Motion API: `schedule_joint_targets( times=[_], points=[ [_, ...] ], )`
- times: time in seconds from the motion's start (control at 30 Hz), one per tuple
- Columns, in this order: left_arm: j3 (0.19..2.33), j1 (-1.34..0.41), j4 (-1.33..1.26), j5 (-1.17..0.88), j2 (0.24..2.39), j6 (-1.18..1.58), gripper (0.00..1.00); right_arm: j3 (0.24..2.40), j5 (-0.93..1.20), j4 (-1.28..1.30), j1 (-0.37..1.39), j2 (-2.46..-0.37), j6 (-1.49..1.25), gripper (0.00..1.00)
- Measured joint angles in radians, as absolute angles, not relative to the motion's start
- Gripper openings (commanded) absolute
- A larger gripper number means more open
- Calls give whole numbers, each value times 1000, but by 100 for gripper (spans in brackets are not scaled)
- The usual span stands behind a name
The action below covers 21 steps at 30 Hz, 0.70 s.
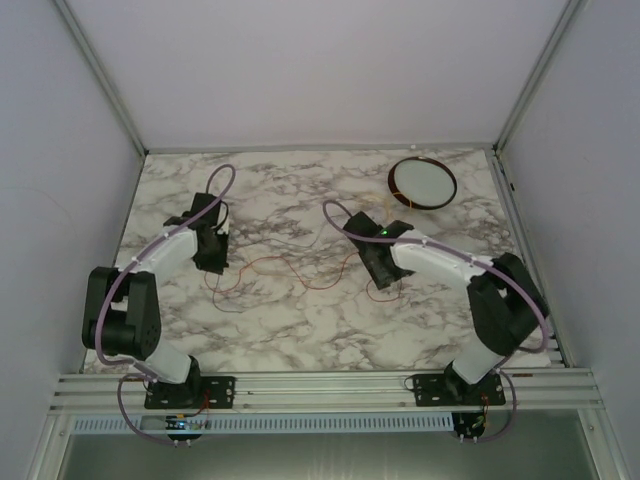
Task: Zip-tie the wires
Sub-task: Straighten the cable at the center of the board.
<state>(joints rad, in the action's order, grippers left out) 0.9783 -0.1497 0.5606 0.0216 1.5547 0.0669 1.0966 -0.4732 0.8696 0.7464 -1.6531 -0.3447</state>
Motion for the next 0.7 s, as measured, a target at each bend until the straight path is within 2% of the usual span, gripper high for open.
schedule_joint_targets(
  times=[0.27,0.5,0.7],
  points=[
    [979,-150,549,16,1582,67,2,1097,-347,877,733,-1514,-338,68],
    [979,-165,550,9,1604,58,22,1096,-288,861,666,-1439,-329,72],
    [979,-170,551,18,1604,56,21,1117,-249,812,593,-1426,-323,72]
  ],
)
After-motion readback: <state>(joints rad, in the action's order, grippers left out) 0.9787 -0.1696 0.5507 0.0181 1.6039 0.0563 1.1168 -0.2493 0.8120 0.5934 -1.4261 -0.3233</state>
